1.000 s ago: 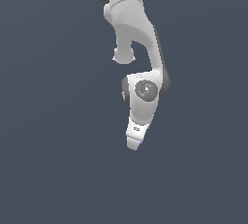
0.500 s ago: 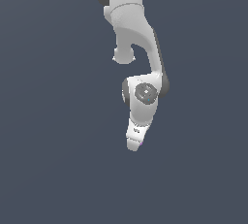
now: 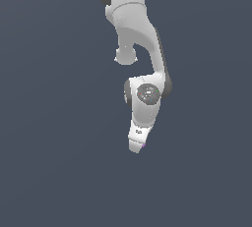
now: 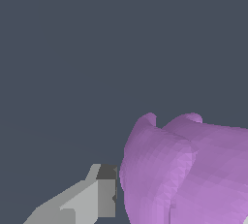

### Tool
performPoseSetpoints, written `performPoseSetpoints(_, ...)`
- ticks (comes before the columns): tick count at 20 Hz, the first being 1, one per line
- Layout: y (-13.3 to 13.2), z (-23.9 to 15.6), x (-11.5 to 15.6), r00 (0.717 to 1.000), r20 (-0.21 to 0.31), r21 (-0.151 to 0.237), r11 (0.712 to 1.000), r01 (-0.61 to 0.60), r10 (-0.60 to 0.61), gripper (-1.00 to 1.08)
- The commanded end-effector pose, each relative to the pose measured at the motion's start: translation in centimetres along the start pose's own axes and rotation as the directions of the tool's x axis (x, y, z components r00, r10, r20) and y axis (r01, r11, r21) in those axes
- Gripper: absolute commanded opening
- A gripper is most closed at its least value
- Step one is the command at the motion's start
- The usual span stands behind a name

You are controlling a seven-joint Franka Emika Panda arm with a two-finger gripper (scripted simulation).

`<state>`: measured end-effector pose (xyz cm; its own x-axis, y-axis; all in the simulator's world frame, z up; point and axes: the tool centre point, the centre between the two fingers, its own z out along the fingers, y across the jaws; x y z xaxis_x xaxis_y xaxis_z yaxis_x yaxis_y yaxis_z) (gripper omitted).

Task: Pick up the object and move it to a goal position.

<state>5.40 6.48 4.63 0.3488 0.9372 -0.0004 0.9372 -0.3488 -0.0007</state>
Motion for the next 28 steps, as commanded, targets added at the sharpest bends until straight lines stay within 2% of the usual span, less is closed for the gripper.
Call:
performPoseSetpoints(1, -0.1, -0.4, 0.0, 1.0, 0.0, -0.001, 1.0, 0.0, 0.0, -1.0)
performPoseSetpoints(10, -1.5, -4.4, -0.3, 1.0, 0.001, -0.001, 1.0, 0.0, 0.0, -1.0)
performPoseSetpoints(21, -4.8, -14.1, -0.8, 1.0, 0.001, -0.001, 1.0, 0.001, -0.001, -1.0)
performPoseSetpoints(28, -6.2, -18.6, -0.9, 1.0, 0.0, -0.001, 1.0, 0.001, -0.001, -1.0)
